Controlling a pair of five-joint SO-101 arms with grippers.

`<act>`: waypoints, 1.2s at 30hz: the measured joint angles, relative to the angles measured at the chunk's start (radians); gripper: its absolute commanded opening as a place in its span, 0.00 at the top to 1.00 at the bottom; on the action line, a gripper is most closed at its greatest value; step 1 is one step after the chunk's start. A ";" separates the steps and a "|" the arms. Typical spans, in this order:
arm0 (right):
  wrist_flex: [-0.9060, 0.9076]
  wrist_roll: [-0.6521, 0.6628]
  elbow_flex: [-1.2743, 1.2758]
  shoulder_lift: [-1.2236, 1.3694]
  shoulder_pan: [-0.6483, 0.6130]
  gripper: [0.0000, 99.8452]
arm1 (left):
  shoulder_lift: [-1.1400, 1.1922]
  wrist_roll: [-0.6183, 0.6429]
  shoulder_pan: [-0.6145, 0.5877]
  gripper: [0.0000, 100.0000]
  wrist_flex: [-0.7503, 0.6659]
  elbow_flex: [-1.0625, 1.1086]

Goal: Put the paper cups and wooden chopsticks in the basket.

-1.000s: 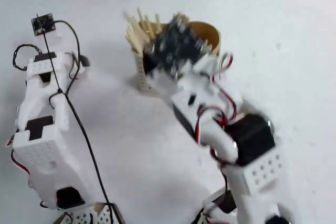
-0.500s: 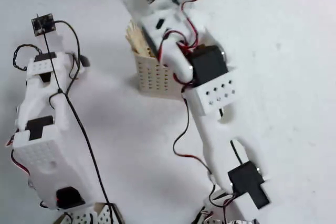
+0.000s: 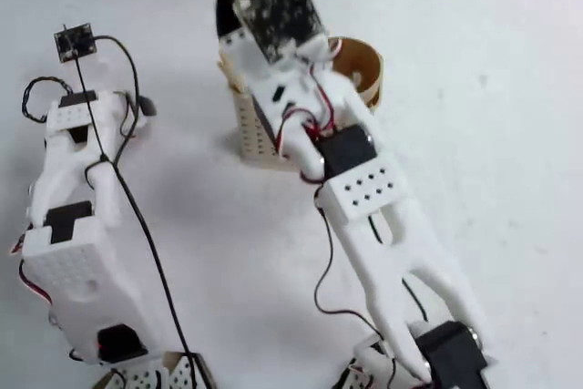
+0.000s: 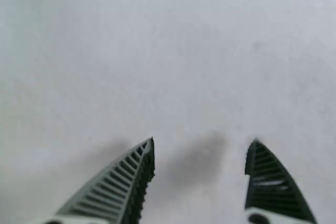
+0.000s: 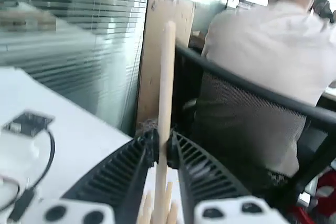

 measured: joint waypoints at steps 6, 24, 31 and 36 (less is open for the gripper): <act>0.055 0.000 0.110 -0.118 0.005 0.87 | 0.000 0.000 0.000 0.72 0.000 0.000; 0.450 0.153 0.671 -0.804 0.236 0.97 | 0.002 -0.003 0.028 0.72 0.902 -0.872; 0.450 0.400 0.991 -1.171 0.351 0.97 | -0.049 -0.003 0.044 0.72 1.020 -1.123; 0.537 0.407 1.157 -1.444 0.407 0.97 | -0.219 -0.003 0.048 0.72 1.022 -0.973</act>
